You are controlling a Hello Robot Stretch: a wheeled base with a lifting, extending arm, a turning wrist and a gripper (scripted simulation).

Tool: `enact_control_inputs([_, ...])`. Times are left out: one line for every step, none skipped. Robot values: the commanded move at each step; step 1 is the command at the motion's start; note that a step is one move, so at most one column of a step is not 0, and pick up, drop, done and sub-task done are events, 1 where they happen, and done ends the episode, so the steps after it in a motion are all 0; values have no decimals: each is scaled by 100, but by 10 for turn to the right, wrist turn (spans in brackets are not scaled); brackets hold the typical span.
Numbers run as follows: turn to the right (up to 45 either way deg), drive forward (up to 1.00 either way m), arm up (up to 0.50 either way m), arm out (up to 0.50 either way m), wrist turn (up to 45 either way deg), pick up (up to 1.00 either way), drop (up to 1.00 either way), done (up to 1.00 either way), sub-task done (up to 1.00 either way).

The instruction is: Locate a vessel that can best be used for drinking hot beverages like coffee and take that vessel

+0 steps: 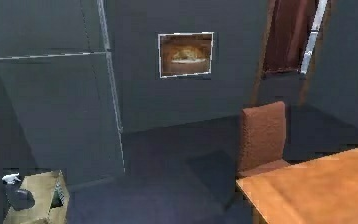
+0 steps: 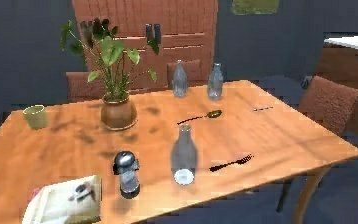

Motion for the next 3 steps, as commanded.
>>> enact_control_inputs([-30,0,0,0,0,0,0,0,0])
enact_control_inputs([0,90,0,0,0,0,0,0,0])
enact_control_inputs([-90,0,0,0,0,0,0,0,0])
